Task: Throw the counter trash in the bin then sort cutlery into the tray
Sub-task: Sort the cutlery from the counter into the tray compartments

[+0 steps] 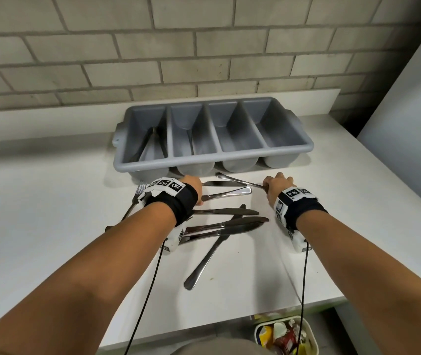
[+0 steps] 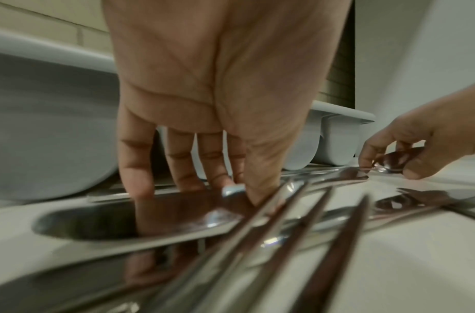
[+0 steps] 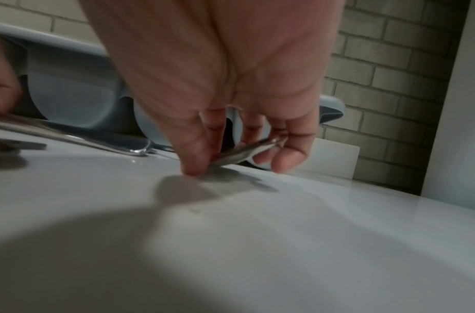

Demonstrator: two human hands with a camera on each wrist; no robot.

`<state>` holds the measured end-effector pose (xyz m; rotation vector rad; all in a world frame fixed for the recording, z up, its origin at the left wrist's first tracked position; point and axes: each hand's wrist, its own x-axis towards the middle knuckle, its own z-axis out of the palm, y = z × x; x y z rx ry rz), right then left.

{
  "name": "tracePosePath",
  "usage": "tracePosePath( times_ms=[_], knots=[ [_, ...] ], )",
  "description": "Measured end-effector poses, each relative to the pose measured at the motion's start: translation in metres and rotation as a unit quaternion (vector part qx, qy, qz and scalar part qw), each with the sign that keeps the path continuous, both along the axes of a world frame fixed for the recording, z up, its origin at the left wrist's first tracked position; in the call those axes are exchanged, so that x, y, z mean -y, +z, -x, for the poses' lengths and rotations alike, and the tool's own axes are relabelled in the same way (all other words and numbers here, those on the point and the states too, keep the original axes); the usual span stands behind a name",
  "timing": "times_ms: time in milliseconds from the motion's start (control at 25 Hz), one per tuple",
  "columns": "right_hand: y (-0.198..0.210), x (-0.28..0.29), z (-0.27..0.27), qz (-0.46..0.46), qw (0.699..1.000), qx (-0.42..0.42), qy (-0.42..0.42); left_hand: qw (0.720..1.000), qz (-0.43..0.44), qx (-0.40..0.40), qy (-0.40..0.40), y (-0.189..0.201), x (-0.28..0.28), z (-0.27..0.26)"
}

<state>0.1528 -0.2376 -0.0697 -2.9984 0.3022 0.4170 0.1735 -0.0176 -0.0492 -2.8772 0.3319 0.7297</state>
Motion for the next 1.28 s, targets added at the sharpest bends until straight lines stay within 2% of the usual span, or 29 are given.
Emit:
tracePosePath(
  times_ms=[160,320,480,600,680,760,840,920,1000,1120,1240,1280],
  knots=[
    [0.001,0.003,0.002,0.004,1.0,0.005,-0.019,0.999,-0.003,-0.018,-0.035,0.004,0.001,0.001],
    [0.0,0.016,0.009,-0.009,1.0,0.006,-0.028,0.993,0.116,0.009,-0.032,0.017,-0.013,0.005],
    [0.006,0.031,0.019,-0.097,0.991,0.08,-0.034,0.983,0.125,0.112,-0.075,0.054,-0.028,0.014],
    [0.019,0.035,0.028,-0.164,0.966,0.189,-0.061,0.971,0.21,0.106,-0.049,0.085,-0.043,0.017],
    [0.03,0.033,0.032,-0.223,0.929,0.279,-0.099,0.939,0.335,0.078,-0.012,0.102,-0.048,0.016],
    [0.038,0.031,0.029,-0.295,0.88,0.349,-0.134,0.889,0.453,0.066,0.021,0.112,-0.039,0.01],
    [0.05,0.028,0.019,-0.352,0.836,0.391,-0.154,0.834,0.542,0.055,0.088,0.11,-0.019,-0.004],
    [0.062,0.028,0.005,-0.381,0.819,0.398,-0.162,0.786,0.591,0.049,0.173,0.104,0.01,-0.021],
    [0.075,0.029,-0.01,-0.4,0.821,0.375,-0.161,0.759,0.601,0.026,0.247,0.101,0.04,-0.039],
    [0.094,0.026,-0.031,-0.378,0.848,0.341,-0.15,0.763,0.574,0.012,0.298,0.097,0.07,-0.061],
    [0.104,0.015,-0.045,-0.394,0.857,0.304,-0.134,0.811,0.511,0.023,0.285,0.087,0.086,-0.079],
    [0.106,0.01,-0.048,-0.412,0.851,0.298,-0.133,0.807,0.517,0.054,0.28,0.085,0.09,-0.08]
  ],
)
